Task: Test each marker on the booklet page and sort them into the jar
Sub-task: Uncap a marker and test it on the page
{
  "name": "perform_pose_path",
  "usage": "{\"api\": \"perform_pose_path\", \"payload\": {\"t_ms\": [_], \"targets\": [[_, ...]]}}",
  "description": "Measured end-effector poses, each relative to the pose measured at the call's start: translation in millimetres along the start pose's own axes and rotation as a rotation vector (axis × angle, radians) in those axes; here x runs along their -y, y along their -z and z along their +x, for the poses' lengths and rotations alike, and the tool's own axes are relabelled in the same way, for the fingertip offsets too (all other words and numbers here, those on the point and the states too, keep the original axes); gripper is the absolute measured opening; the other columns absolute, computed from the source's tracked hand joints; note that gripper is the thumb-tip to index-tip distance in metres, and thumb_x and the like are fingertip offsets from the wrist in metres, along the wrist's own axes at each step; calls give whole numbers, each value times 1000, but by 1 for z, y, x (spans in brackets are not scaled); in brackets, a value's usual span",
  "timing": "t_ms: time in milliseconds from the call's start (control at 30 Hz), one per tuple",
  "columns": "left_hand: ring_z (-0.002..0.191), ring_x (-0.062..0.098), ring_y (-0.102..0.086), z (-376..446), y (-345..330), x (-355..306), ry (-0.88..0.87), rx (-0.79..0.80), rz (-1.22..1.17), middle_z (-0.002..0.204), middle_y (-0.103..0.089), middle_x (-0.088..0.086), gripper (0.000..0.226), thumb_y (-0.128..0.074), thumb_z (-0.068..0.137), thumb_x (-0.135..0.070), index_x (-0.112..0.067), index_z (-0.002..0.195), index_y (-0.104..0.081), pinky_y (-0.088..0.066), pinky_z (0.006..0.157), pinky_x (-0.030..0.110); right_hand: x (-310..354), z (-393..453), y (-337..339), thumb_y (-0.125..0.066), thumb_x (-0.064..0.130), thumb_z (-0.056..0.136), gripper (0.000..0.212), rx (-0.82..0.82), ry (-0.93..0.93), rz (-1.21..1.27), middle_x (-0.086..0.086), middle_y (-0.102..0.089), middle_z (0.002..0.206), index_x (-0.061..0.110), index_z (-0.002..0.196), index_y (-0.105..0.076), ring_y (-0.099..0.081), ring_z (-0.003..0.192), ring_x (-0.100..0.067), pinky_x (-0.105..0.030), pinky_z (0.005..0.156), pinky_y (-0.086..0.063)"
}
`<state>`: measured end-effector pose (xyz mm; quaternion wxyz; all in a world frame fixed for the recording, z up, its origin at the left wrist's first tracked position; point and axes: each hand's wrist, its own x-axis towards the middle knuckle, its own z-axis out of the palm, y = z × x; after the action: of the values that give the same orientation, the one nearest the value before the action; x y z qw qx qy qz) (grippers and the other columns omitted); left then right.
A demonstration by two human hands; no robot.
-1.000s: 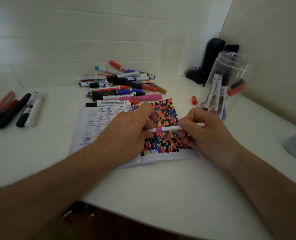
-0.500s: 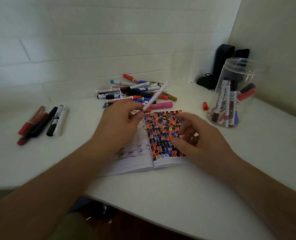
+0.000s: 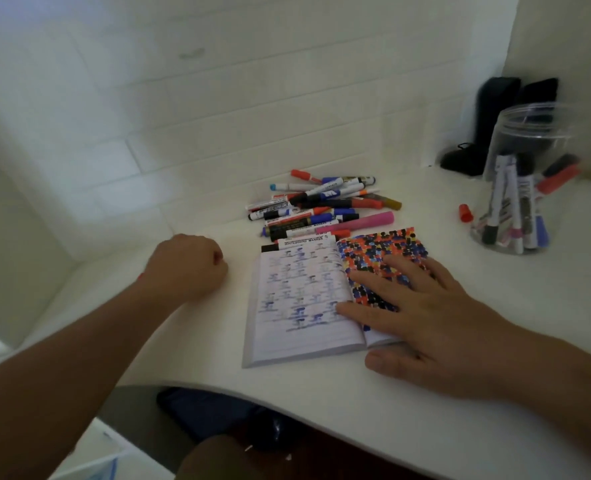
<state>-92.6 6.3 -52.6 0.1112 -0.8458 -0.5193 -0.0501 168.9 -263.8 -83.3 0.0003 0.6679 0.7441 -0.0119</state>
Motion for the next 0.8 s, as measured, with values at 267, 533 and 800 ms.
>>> {"api": "perform_pose_path", "payload": {"t_ms": [267,533,800], "targets": [[99,24,-64,14,10,-26,-21,-43,-92,103,-70,-5,23,-55,93,-45,-38,106,-73,-53,88,39,3,0,7,19,95,68,72,76,-22,10,26,19,167,76,138,23,29,153,-20,-59,122,15],[99,15,-58,29,-2,-75,-133,78,-486,108,-66,-7,26,-69,95,-35,-31,121,-68,-39,82,25,-1,0,5,23,97,65,77,68,-22,57,27,14,168,76,140,19,21,156,-18,-59,124,7],[106,20,-53,31,22,-75,-175,-95,-463,117,-56,6,31,-60,102,-21,-24,131,-66,-35,89,26,0,-1,5,19,96,68,80,49,-20,84,25,11,169,70,144,17,17,156,-19,-60,124,4]]}}
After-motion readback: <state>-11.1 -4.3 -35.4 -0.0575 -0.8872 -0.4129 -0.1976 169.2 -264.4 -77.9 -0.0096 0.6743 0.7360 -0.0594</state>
